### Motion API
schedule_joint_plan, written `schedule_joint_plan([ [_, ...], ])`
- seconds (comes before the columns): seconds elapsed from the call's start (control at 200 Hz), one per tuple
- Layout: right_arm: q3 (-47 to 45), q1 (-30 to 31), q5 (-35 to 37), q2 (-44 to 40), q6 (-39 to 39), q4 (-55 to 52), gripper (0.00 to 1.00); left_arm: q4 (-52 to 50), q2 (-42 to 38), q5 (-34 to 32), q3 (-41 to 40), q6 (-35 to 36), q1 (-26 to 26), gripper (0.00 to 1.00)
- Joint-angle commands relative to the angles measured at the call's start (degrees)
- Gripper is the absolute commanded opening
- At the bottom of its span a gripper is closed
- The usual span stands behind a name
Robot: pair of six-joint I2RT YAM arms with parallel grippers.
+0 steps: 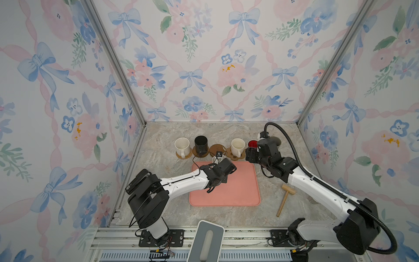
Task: Place cups on coasters
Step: Pick up the cup from the tray.
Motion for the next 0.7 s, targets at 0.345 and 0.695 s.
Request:
schedule_joint_plan([
  [0.345,-0.5,-0.8,0.6,-2.2,-0.2,-0.5,0.73,1.9,2.8,-3.4,9.7,6.6,4.5,0.0],
  [0.695,-1.2,-1.5,0.9,-4.4,-0.6,-1.6,0.73,3.6,6.8,-2.1,13.8,10.1,8.3,0.0],
])
